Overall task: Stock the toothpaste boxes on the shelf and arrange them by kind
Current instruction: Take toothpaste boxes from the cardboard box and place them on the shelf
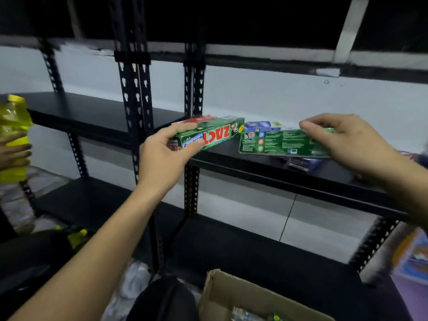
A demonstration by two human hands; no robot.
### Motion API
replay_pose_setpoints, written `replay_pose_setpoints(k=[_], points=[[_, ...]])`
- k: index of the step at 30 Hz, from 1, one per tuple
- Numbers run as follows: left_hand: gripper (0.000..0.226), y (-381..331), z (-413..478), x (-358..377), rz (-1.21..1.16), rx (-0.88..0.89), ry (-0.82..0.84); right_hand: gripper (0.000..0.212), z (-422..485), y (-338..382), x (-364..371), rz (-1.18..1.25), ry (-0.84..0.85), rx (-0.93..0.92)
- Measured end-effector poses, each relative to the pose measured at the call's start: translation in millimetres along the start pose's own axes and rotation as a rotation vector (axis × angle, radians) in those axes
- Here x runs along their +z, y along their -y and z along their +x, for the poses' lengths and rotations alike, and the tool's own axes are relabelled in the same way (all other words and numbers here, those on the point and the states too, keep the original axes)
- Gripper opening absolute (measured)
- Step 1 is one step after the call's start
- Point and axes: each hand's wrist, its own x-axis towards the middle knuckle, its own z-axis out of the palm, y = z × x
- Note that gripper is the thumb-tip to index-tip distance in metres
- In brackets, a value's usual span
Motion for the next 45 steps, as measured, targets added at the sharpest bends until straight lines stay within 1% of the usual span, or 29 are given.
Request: replay_pose_setpoints(k=[2, 4, 6, 7, 9, 11, 13, 16, 19, 20, 22, 24, 28, 30, 32, 37, 42, 45], points=[[0.034, 11.0, 18.0, 8.2, 0.128, 0.023, -0.047, 0.032, 23.6, 4.9, 8.2, 0.014, -0.038, 0.064], [0.032, 26.8, 32.0, 20.5, 0.274, 0.041, -0.078, 0.03, 42.9, 12.4, 21.5, -0.022, -0.074, 0.108], [0.034, 45.6, 42.6, 33.8, 0.375, 0.042, -0.067, 0.029, 56.9, 20.4, 40.3, -0.161, -0.09, 0.124], [0.036, 53.9, 46.4, 39.1, 0.391, 0.025, -0.049, 0.03, 62.0, 22.7, 51.7, -0.247, -0.076, 0.104], [0.04, 65.6, 52.3, 45.8, 0.401, 0.003, 0.002, 0.031, 68.3, 23.5, 75.8, -0.35, 0.018, 0.066], [0.042, 69.7, 57.9, 49.6, 0.423, 0.016, 0.071, 0.031, 70.8, 18.7, 96.8, -0.339, 0.135, 0.079], [0.045, 67.7, 63.6, 51.3, 0.439, 0.026, 0.147, 0.034, 72.0, 13.9, 112.4, -0.323, 0.195, 0.101], [0.05, 66.5, 71.1, 50.0, 0.469, 0.036, 0.233, 0.051, 72.0, 18.6, 114.8, -0.322, 0.266, 0.092], [0.049, 72.4, 73.6, 43.7, 0.502, 0.118, 0.265, 0.069, 62.9, 30.3, 94.0, -0.31, 0.386, -0.01], [0.046, 75.0, 73.7, 41.6, 0.503, 0.167, 0.261, 0.07, 58.7, 32.7, 86.9, -0.318, 0.421, -0.062], [0.037, 80.1, 74.4, 39.0, 0.493, 0.257, 0.257, 0.062, 51.6, 31.8, 79.7, -0.346, 0.46, -0.133], [0.033, 83.1, 76.9, 38.8, 0.492, 0.297, 0.257, 0.049, 46.3, 28.1, 82.6, -0.403, 0.416, -0.141], [0.036, 88.1, 84.6, 41.3, 0.504, 0.274, 0.252, 0.028, 41.7, 25.8, 98.2, -0.597, 0.218, -0.178], [0.037, 90.8, 87.9, 44.4, 0.513, 0.267, 0.25, 0.028, 43.1, 23.2, 105.2, -0.666, 0.157, -0.164], [0.037, 93.1, 92.1, 47.3, 0.527, 0.263, 0.252, 0.025, 46.6, 17.8, 111.4, -0.686, 0.112, -0.127], [0.038, 98.6, 105.2, 52.1, 0.563, 0.237, 0.272, 0.023, 58.7, 0.2, 123.3, -0.645, 0.062, -0.007], [0.038, 96.9, 112.9, 61.0, 0.611, 0.211, 0.316, 0.03, 69.0, -14.4, 131.4, -0.639, 0.077, 0.068], [0.043, 87.5, 111.5, 65.0, 0.7, 0.213, 0.4, 0.037, 69.2, -15.4, 132.8, -0.648, 0.101, 0.074]])
